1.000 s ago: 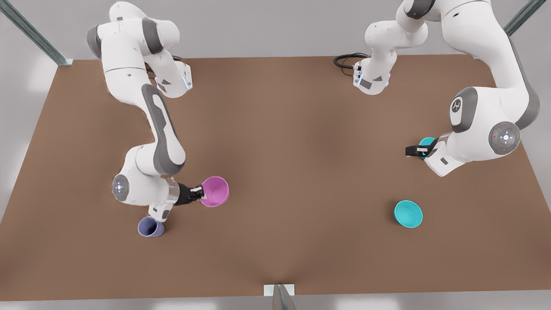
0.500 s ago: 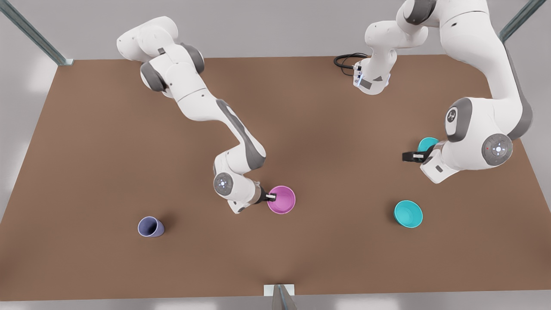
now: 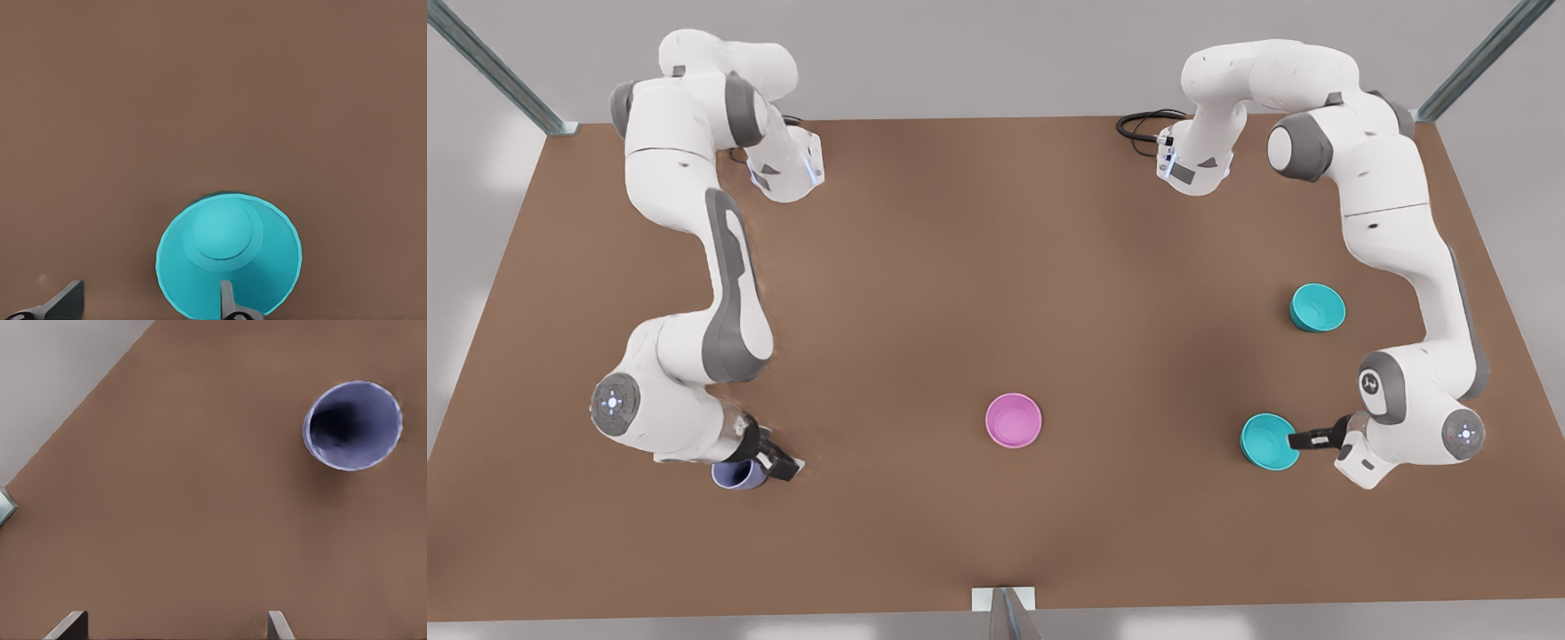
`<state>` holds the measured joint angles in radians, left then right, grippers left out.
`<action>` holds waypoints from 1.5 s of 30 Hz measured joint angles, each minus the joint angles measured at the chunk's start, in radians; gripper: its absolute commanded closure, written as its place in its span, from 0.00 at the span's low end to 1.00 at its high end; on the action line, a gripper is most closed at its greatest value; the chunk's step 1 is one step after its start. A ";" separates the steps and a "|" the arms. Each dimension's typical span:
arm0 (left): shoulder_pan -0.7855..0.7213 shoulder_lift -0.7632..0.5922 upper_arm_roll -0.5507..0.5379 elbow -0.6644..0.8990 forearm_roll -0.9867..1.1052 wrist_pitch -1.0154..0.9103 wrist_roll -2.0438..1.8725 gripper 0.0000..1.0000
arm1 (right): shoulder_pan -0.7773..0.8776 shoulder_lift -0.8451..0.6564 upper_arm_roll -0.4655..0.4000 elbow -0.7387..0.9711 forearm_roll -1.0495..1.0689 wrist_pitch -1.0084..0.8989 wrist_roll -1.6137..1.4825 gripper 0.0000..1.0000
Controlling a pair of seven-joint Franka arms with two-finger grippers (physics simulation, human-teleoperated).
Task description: Stack the blue bowl on the pink bowl
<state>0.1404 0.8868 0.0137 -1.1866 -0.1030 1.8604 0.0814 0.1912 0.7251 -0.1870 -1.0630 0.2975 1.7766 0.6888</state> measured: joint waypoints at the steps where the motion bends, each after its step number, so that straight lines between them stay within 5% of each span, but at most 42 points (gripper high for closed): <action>1: 0.000 0.001 0.000 -0.023 -0.004 0.012 0.016 0.00 | -0.048 -0.057 -0.008 0.021 -0.067 -0.052 -0.046 0.00; 5: 0.001 0.009 0.001 -0.054 -0.012 0.046 0.073 0.01 | -0.106 -0.487 0.040 -0.217 -0.194 -0.202 -0.213 0.00; 6: 0.001 0.013 0.001 -0.056 -0.014 0.051 0.085 0.31 | -0.107 -0.553 0.060 -0.284 -0.207 -0.220 -0.248 0.00; 7: 0.001 0.015 0.000 -0.058 -0.016 0.056 0.096 0.35 | -0.104 -0.599 0.072 -0.351 -0.218 -0.228 -0.282 0.00; 10: -0.001 0.020 -0.002 -0.064 -0.038 0.066 0.126 0.58 | -0.094 -0.652 0.088 -0.478 -0.238 -0.225 -0.373 0.00; 16: -0.001 0.043 -0.002 -0.066 -0.056 0.076 0.173 0.58 | -0.090 -0.652 0.089 -0.499 -0.256 -0.222 -0.509 0.00; 17: -0.001 0.045 -0.002 -0.065 -0.057 0.078 0.179 0.76 | -0.091 -0.652 0.089 -0.499 -0.259 -0.222 -0.527 0.00; 18: -0.001 0.044 -0.003 -0.065 -0.056 0.079 0.183 0.79 | -0.093 -0.652 0.089 -0.499 -0.260 -0.222 -0.544 0.00; 23: -0.027 0.013 -0.004 -0.064 -0.070 0.076 0.195 0.79 | -0.097 -0.652 0.088 -0.498 -0.264 -0.224 -0.618 0.00; 34: -0.531 -0.048 -0.065 0.067 -0.143 0.013 -0.121 0.79 | -0.094 -0.651 0.082 -0.501 -0.265 -0.225 -0.723 0.00; 45: -0.618 0.044 -0.068 0.128 -0.160 0.114 -0.472 0.79 | -0.094 -0.649 0.082 -0.505 -0.264 -0.225 -0.779 0.00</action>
<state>-0.4775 0.9305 -0.0539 -1.0591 -0.2629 1.9740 -0.3909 0.0968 0.0761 -0.1052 -1.5679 0.0331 1.5519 -0.0906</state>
